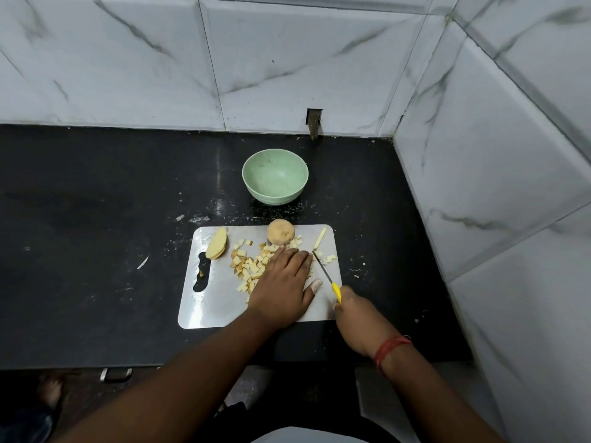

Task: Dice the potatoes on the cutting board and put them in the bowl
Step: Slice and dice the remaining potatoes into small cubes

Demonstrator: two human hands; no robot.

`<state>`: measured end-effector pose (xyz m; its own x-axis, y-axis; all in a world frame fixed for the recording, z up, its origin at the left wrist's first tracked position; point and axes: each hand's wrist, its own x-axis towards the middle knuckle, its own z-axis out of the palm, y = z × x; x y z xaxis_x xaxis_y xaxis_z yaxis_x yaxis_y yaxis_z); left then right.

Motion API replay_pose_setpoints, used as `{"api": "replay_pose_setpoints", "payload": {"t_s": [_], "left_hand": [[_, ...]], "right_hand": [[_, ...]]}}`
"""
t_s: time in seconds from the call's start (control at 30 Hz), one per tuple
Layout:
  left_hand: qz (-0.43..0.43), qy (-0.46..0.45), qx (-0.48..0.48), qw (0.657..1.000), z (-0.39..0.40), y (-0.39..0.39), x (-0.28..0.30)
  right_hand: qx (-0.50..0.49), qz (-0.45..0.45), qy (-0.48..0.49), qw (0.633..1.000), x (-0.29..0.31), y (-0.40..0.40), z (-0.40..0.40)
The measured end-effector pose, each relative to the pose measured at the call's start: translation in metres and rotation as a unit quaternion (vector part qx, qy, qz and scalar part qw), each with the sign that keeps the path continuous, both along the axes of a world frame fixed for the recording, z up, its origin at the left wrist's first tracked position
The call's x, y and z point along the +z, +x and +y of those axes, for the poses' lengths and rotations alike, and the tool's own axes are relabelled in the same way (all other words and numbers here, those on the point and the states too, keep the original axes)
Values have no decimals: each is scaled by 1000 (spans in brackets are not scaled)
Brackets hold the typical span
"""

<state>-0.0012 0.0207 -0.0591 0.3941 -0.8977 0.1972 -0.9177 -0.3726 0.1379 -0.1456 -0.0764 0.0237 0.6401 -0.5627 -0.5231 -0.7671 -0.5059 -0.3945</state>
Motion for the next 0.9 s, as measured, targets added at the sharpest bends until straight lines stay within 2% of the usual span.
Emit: {"api": "replay_pose_setpoints", "payload": {"t_s": [0.27,0.63,0.9], "left_hand": [[6,11,1,1000,0,0,1],[-2,-24,-3,1000,3,-2,1],[9,-8,-18,1000,2,0,0]], "right_hand": [[-2,22,-14,1000,-7,5,0],[-2,27,-19,999,-14,5,-3],[15,49,-13,999,-17,10,-5]]}}
